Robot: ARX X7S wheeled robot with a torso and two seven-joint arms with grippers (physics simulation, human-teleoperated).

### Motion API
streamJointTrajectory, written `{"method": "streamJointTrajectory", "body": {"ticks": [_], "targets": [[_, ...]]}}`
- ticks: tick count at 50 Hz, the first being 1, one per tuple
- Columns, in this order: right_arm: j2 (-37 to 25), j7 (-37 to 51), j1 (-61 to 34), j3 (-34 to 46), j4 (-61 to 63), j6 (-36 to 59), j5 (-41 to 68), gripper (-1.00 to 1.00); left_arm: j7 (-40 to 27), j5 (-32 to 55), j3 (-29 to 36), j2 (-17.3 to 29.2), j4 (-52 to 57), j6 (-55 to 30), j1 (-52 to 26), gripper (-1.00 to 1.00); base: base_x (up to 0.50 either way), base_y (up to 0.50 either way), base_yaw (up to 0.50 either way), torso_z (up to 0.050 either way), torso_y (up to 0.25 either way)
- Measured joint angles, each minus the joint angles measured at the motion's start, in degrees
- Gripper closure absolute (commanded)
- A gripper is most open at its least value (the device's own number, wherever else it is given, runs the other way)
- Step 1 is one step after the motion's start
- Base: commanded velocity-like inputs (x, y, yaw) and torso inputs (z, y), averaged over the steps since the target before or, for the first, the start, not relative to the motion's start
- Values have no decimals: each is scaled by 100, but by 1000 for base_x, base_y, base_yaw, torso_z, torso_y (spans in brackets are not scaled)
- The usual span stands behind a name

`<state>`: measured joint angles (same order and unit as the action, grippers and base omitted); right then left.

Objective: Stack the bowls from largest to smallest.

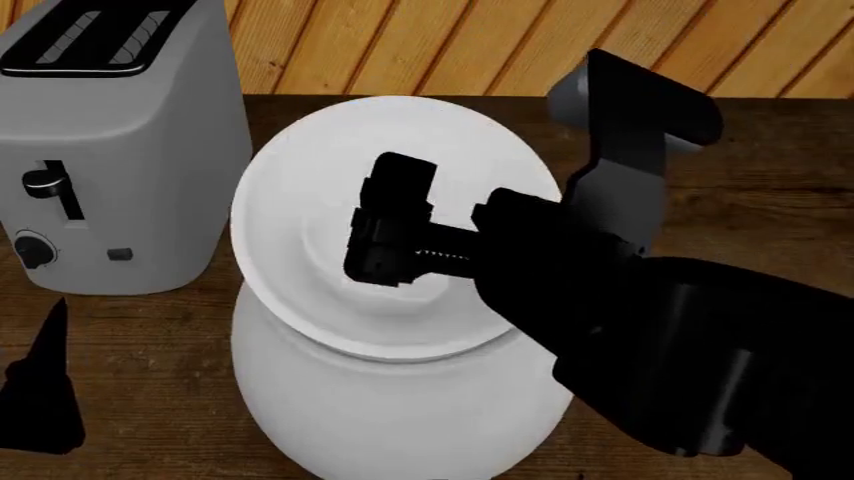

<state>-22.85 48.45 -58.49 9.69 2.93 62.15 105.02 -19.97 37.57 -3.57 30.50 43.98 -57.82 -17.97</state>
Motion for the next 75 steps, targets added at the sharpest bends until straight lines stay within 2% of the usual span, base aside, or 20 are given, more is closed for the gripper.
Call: {"method": "streamJointTrajectory", "body": {"ticks": [31, 38, 46, 58, 65, 75], "targets": [[-192, 241, -386, -133, 449, -129, 159, -100, -42, 38, 82, 17, -32, 43, -42, -100, 0, 0, 0, 0, 0], [-418, 222, -349, -345, 824, -222, -61, -100, -97, 222, -89, 57, 71, -109, -128, -100, 0, 0, 0, 0, 0], [-984, 30, 87, -739, 1512, -294, -635, -100, -194, 469, -244, 106, 169, -386, -337, -100, 0, 0, 0, 0, 0], [-1857, -78, 183, -1169, 1937, -225, -1096, -100, -671, 1379, -541, 42, 118, -1672, -1749, -100, 0, 0, 0, 0, 0], [-2229, -102, -249, -1155, 1755, -56, -1184, -100, -921, 1959, -520, 69, -116, -2391, -2804, -100, 0, 0, 0, 0, 0], [-2512, -270, -1138, -785, 1334, 311, -1448, -100, -1326, 2714, -256, 186, -730, -2863, -4203, -100, 0, 0, 0, 0, 0]]}}
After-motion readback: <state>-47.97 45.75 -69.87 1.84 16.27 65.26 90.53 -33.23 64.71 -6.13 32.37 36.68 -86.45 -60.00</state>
